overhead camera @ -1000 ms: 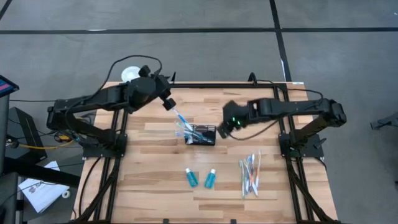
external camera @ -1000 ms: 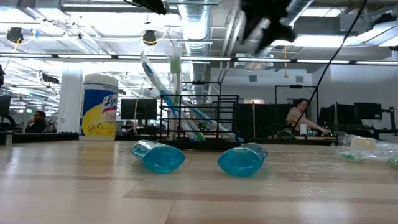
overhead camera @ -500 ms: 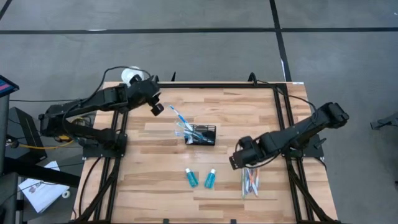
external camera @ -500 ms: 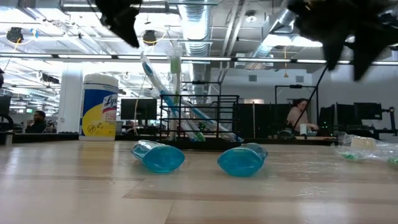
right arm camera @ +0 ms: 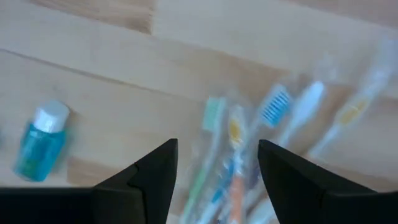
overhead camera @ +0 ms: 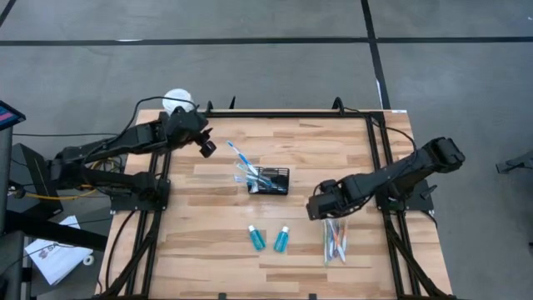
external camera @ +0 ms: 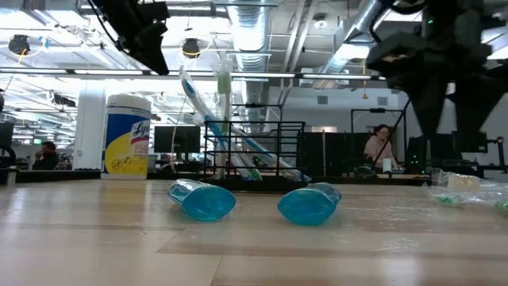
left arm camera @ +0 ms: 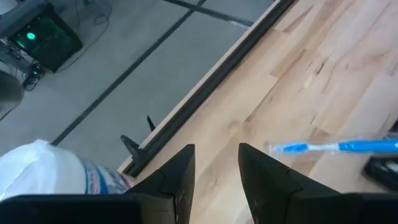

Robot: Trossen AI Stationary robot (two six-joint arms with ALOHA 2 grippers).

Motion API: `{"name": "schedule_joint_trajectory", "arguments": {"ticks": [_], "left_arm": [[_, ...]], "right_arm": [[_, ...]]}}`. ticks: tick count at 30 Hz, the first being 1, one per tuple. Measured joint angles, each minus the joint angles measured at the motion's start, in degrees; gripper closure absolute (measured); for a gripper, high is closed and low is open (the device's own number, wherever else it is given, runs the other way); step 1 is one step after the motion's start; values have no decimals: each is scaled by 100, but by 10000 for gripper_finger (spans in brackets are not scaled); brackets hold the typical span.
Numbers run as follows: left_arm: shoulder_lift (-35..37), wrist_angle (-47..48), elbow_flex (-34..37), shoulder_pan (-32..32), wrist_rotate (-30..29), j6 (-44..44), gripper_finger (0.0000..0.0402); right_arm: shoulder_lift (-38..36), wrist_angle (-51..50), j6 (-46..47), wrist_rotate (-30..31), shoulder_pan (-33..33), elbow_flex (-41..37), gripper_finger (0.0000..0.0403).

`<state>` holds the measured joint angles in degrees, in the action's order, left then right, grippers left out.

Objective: Pick & Place toothbrushing station
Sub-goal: Put the orange toothbrush into the mesh

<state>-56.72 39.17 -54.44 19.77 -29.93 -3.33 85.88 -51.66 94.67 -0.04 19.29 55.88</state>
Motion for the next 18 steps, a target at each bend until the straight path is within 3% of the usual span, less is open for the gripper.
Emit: {"name": "schedule_joint_trajectory", "arguments": {"ticks": [9,18], "left_arm": [[-97,-259,280,-2,288,-37,284],[-108,-333,280,-2,304,-37,284]], "right_arm": [[544,122,-178,-24,-213,6,194],[628,45,-165,-39,-168,10,231]]}}
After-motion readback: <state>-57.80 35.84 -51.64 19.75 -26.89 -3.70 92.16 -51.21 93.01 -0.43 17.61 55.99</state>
